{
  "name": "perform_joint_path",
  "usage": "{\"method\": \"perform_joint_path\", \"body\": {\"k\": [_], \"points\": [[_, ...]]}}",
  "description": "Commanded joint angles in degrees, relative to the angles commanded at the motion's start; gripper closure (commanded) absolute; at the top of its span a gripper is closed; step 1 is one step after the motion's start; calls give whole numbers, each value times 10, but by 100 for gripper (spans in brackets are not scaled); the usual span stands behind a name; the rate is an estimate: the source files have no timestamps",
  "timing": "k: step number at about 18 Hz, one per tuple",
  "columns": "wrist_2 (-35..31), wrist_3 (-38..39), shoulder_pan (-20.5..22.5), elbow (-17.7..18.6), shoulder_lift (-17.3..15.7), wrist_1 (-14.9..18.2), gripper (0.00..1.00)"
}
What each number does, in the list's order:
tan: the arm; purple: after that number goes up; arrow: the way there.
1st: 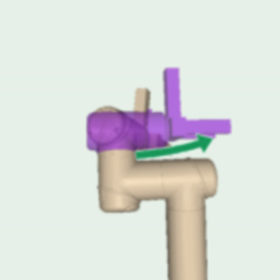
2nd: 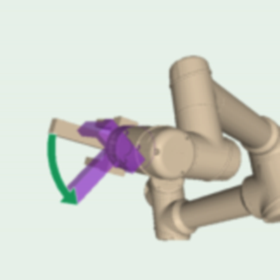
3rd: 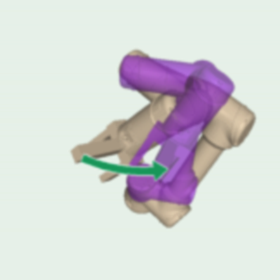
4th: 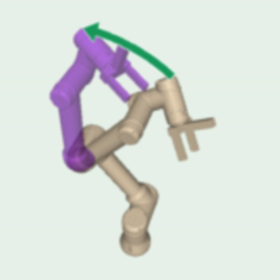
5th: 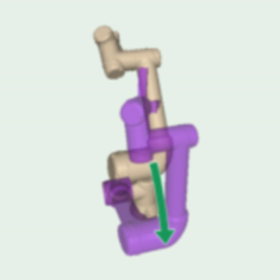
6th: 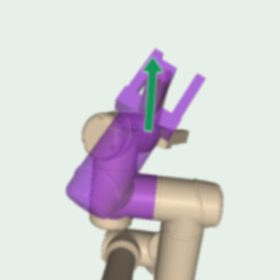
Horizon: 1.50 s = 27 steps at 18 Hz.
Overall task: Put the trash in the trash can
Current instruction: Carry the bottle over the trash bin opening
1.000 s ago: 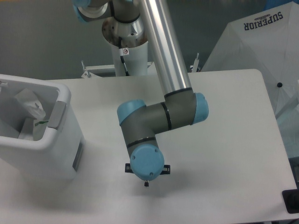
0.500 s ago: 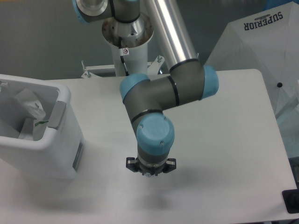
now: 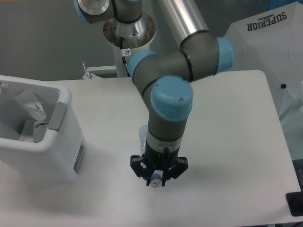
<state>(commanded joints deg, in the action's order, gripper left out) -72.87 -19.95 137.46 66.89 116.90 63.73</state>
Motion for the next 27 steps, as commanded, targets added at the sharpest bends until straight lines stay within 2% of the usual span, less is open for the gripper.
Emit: {"method": "perform_joint_path", "body": {"k": [5, 9, 16, 22, 27], "points": [[42, 2, 1, -18, -7, -71, 79], [84, 6, 0, -44, -13, -72, 79], [206, 26, -1, -45, -61, -72, 79], [243, 28, -12, -39, -96, -72, 79], [257, 25, -39, -33, -114, -73, 79]]}}
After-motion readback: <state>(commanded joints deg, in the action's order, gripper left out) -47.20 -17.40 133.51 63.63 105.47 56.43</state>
